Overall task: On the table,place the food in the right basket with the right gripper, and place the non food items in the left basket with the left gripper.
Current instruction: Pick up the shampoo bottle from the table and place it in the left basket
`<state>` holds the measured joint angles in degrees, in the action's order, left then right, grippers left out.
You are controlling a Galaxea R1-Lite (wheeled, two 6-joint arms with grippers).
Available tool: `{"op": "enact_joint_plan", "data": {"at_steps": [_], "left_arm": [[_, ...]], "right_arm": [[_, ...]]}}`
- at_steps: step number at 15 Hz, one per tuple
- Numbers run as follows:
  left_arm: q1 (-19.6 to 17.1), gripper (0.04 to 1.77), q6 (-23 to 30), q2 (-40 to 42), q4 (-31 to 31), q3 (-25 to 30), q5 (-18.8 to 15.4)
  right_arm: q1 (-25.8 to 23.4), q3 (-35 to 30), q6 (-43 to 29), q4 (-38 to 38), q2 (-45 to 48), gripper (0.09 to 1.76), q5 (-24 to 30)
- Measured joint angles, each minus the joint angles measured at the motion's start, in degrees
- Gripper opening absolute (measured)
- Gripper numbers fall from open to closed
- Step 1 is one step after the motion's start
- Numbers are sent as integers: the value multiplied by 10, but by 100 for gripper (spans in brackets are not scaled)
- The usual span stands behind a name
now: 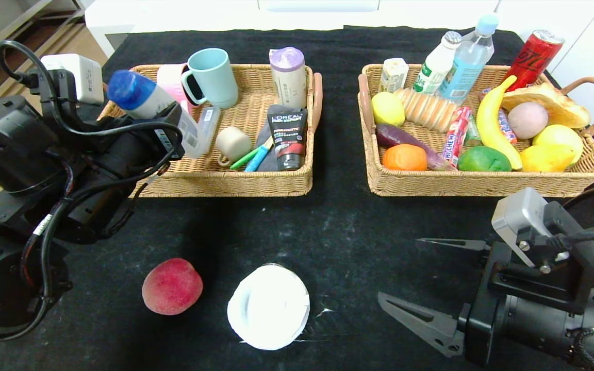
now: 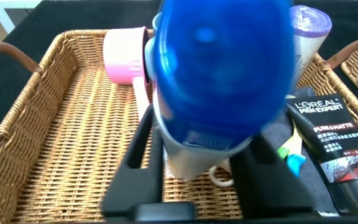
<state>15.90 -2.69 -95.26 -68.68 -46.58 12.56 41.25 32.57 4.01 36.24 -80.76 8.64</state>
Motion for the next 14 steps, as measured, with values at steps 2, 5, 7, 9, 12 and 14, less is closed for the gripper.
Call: {"op": "enact_joint_plan", "data": {"at_steps": [2,5,7,9,12,14], "left_arm": [[1,98,-2,-1,0,2,0],[4,122,-3,0,1,6,1],[6,133,-4,2,2,8,3],[7,141,-15,8,5,8,6],[14,150,-30,30,26,13,8],[21,155,-31,55,73,20,8]], "right_arm": [[0,-1,0,0,1,171,0],[0,-1,0,0,1,171,0],[0,-2,0,0,1,171,0],[0,-1,0,0,1,171,0],[1,-2,0,0,2,171,0],[1,-2,0,0,3,171,0]]}}
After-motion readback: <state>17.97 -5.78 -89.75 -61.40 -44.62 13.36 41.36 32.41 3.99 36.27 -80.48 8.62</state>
